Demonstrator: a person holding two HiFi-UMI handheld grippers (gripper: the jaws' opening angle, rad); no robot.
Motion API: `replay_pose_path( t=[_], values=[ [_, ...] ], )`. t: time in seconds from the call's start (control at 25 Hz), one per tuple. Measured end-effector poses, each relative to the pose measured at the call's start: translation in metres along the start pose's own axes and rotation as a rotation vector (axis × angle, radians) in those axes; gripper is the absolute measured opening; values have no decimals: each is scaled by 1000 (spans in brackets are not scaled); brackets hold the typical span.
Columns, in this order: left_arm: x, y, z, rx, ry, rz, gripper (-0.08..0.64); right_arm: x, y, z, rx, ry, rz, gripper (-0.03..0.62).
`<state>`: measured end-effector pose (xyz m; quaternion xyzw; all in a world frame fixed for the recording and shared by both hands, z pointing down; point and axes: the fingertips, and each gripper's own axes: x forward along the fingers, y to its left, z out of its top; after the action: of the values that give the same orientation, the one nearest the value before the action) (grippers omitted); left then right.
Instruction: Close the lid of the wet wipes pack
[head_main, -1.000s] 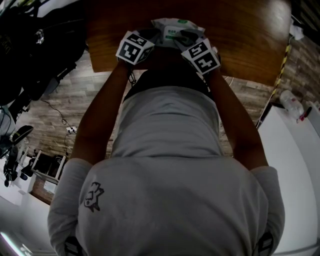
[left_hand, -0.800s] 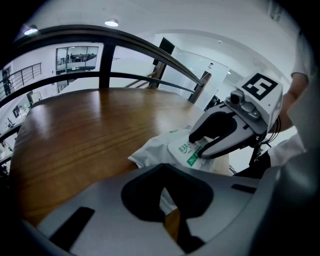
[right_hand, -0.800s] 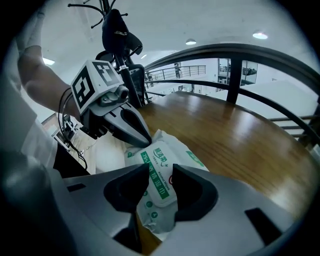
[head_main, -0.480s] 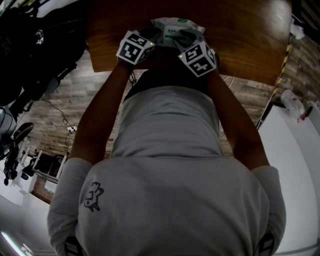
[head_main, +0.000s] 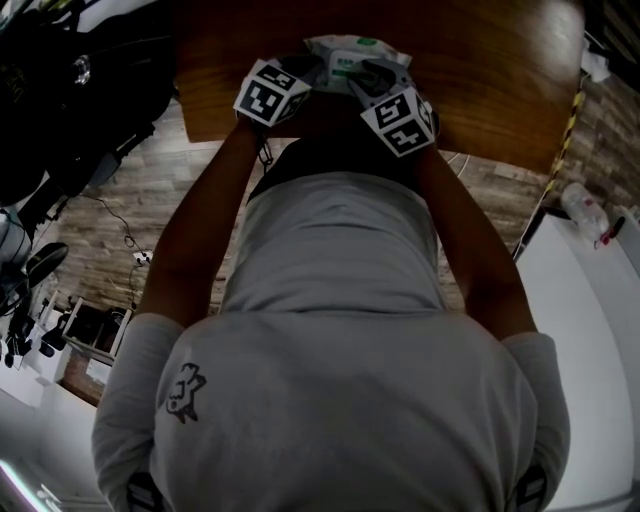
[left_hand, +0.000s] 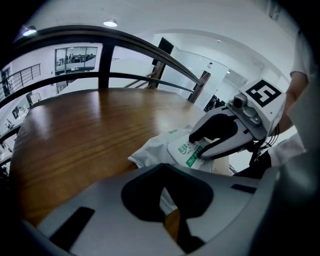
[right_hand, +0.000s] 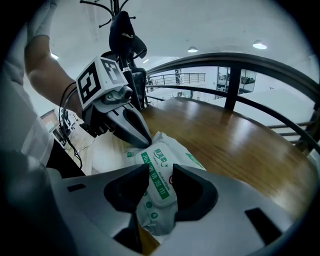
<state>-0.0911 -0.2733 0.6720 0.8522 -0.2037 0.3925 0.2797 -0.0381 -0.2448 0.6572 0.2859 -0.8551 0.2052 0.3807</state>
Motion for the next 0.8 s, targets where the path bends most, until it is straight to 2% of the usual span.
replay_pose_path(
  t=[0.2, 0.4, 0.64, 0.8],
  values=[
    [-3, 1, 0, -2, 1, 15, 12, -5, -2, 5, 56, 0, 33, 139],
    [-26, 5, 8, 11, -30, 46, 12, -26, -14, 31, 118, -82, 12, 129],
    [-79, -5, 42, 64, -156, 78, 12, -72, -16, 62, 149, -177, -19, 129],
    [-132, -14, 70, 68, -282, 110, 12, -107, -6, 87, 141, -247, -43, 129]
  ],
)
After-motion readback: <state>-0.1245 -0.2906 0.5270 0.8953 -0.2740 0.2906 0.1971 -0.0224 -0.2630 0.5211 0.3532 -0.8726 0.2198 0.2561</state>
